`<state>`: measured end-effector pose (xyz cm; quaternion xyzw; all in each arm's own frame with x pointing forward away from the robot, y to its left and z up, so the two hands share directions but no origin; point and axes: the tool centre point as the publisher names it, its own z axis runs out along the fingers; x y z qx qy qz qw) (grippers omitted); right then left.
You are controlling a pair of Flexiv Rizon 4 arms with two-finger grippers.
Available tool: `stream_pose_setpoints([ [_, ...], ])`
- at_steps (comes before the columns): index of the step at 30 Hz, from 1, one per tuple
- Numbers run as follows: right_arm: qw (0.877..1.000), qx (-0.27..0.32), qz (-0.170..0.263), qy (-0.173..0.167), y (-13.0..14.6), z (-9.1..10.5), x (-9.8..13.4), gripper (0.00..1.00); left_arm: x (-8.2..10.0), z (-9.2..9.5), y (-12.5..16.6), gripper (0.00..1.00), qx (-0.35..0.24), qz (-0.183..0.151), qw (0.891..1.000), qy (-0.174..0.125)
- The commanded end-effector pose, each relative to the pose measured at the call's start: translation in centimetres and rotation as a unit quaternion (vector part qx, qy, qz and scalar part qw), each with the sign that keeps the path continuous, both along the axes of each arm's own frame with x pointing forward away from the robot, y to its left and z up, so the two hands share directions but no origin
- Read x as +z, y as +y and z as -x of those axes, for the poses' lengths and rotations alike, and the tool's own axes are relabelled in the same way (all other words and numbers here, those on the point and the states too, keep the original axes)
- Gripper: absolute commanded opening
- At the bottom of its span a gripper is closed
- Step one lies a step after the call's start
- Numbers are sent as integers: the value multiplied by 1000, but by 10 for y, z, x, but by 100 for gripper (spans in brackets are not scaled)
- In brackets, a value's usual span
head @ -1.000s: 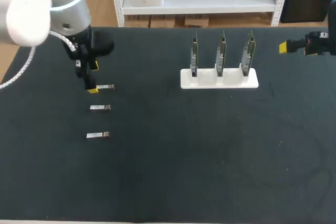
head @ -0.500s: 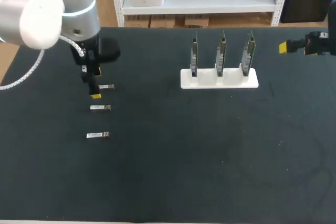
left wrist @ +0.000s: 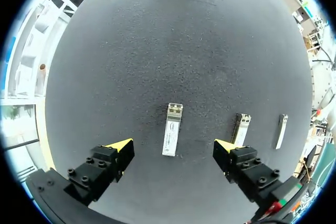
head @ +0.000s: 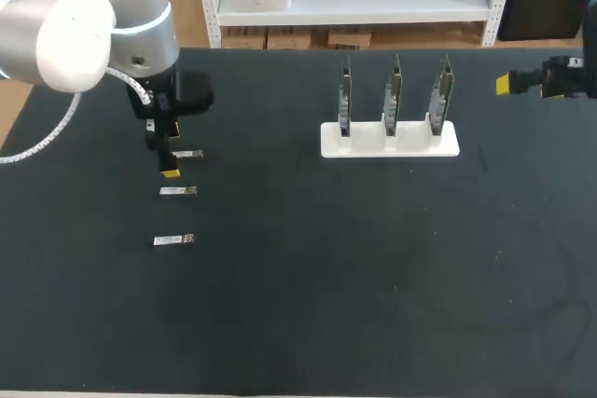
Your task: Pick up the optical module with the left hand, and insert it into the network port with the right hand.
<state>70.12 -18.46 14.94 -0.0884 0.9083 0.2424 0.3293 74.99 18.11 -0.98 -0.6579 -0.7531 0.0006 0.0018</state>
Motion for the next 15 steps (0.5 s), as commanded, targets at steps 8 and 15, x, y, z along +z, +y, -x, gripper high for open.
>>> stream_pose_setpoints([
  [8,1000,-1,0,0,0,1,1,100,-3,0,1,0,2,0,1000,1],
  [15,1000,-1,0,0,0,1,1,100,-3,1,1,0,5,3,1000,3],
])
